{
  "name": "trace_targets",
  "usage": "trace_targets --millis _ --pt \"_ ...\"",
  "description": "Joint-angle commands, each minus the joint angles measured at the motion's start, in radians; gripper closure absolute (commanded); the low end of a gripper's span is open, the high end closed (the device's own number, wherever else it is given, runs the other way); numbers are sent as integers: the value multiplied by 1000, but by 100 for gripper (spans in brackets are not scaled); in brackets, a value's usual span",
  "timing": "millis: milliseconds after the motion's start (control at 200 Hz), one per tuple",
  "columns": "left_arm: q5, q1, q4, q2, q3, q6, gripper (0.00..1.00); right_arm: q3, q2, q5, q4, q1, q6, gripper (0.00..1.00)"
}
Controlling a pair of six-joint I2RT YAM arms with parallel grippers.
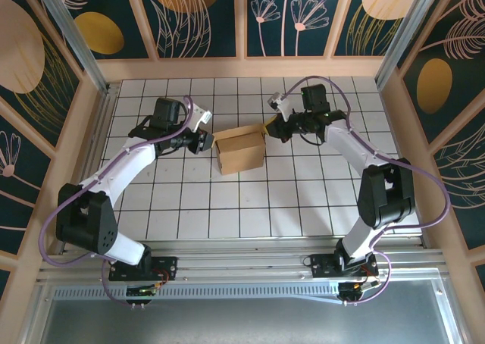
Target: Fold the paper box
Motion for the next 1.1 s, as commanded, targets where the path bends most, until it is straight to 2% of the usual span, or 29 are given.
trace_targets --millis 0,225,360,455,636,1096 --pt "-1 -17 -1 -2 32 -43 80 -14 -48 83 27 32 45 93" --pt "1 -32 21 -12 22 -111 87 -71 -107 146 110 67 124 94" --pt "-28 -37 18 6 38 -214 90 -89 -128 213 129 91 151 95" --pt "-62 -47 28 4 42 -288 97 -116 -146 277 164 115 182 97" --pt "-104 -57 51 0 36 -434 96 -159 -162 405 230 148 267 100" --pt "-217 -95 89 -15 31 -556 96 -235 -175 453 328 197 434 100"
